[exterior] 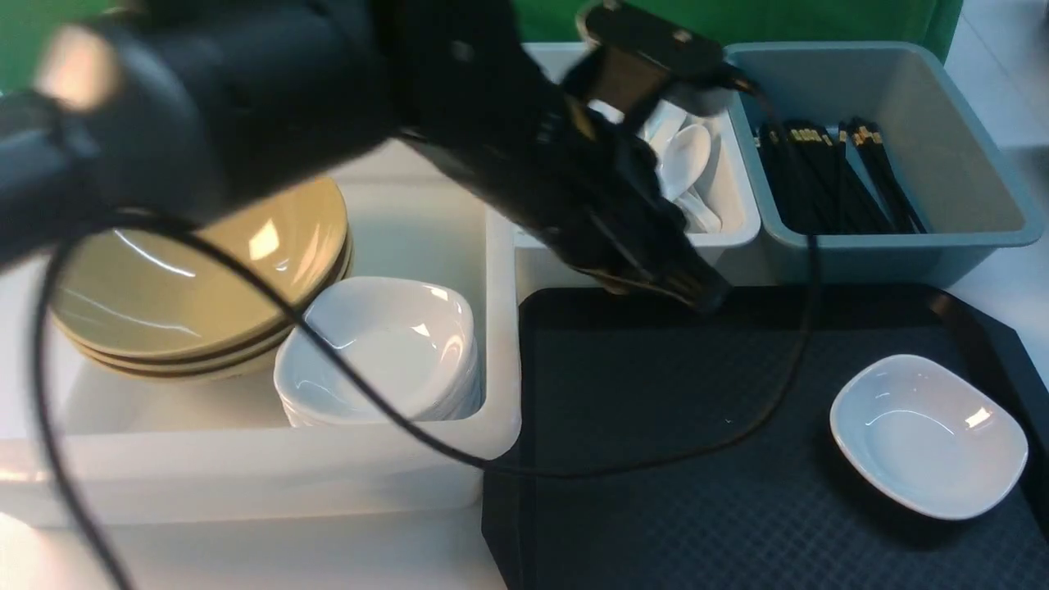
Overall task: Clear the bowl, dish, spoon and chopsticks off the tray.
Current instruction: Use the left arm to grab the plate
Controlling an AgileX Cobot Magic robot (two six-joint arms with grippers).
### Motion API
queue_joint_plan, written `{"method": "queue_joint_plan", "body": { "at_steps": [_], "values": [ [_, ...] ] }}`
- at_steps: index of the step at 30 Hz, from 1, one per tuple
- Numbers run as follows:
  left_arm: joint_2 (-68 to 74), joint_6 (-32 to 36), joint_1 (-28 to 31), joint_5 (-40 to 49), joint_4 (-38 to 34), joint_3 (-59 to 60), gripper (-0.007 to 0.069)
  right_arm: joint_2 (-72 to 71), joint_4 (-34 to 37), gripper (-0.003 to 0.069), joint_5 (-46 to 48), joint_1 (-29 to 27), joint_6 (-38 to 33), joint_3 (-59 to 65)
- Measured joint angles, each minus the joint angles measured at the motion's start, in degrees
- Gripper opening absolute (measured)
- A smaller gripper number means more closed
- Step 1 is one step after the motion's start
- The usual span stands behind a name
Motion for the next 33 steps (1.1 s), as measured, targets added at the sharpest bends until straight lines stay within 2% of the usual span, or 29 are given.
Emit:
{"method": "queue_joint_plan", "body": {
  "at_steps": [3, 5, 6, 7, 9, 13, 16, 18, 23, 24, 25, 27, 28, 31, 33],
  "values": [
    [5.0, 1.9, -1.9, 1.7, -1.0, -4.3, 0.0071, -3.9, 0.8, 0.0058, 0.1, -0.3, 0.0, 3.9],
    [12.5, 5.6, -4.4, 4.7, -2.7, -11.2, 0.0174, -9.2, 1.8, 0.0058, 0.2, -0.3, 0.0, 7.6],
    [13.0, 5.7, -4.6, 4.9, -2.8, -11.7, 0.0183, -9.6, 1.8, 0.0058, 0.2, -0.3, 0.0, 7.9],
    [16.8, 6.4, -5.5, 6.1, -3.3, -15.6, 0.0261, -12.5, 2.0, 0.0058, 0.4, -0.3, 0.0, 9.0],
    [21.1, 6.8, -6.2, 6.7, -3.6, -20.2, 0.0365, -14.8, 2.0, 0.0058, 0.4, -0.3, 0.1, 9.2],
    [28.3, 6.9, -7.2, 6.7, -3.7, -27.4, 0.0526, -17.1, 2.0, 0.0060, 0.5, -0.6, -0.1, 9.4],
    [32.7, 5.2, -8.0, 5.5, -3.7, -31.6, 0.0578, -17.3, 2.0, 0.0062, 0.5, -0.6, -0.4, 9.4],
    [36.3, 3.2, -8.2, 3.7, -3.7, -34.1, 0.0585, -17.3, 2.0, 0.0062, 0.5, -0.6, -0.9, 9.4],
    [39.7, 0.6, -8.2, 2.6, -3.7, -36.3, 0.0526, -17.3, 2.1, 0.0062, 0.5, -0.6, -2.5, 9.4],
    [39.9, -0.4, -8.2, 2.3, -3.7, -36.6, 0.0447, -17.3, 2.1, 0.0062, 0.5, -0.6, -3.0, 9.4],
    [39.9, -0.6, -8.2, 2.2, -3.8, -36.6, 0.0422, -17.3, 2.1, 0.0062, 0.5, -0.6, -3.1, 9.4],
    [40.0, -0.7, -8.2, 2.3, -3.9, -36.8, 0.0196, -17.3, 2.1, 0.0065, 0.5, -0.6, -3.7, 9.4],
    [40.1, -1.0, -8.1, 2.2, -4.3, -36.8, 0.0123, -17.3, 2.1, 0.0067, 0.5, -0.6, -3.9, 9.4],
    [40.0, -1.5, -7.9, 2.7, -5.7, -37.3, 0.0049, -17.3, 2.1, 0.0070, 0.5, -0.7, -4.4, 9.4],
    [39.0, -1.6, -7.3, 4.9, -6.1, -37.3, 0.0036, -17.3, 2.1, 0.0073, 0.5, -0.7, -4.5, 9.4]
  ]
}}
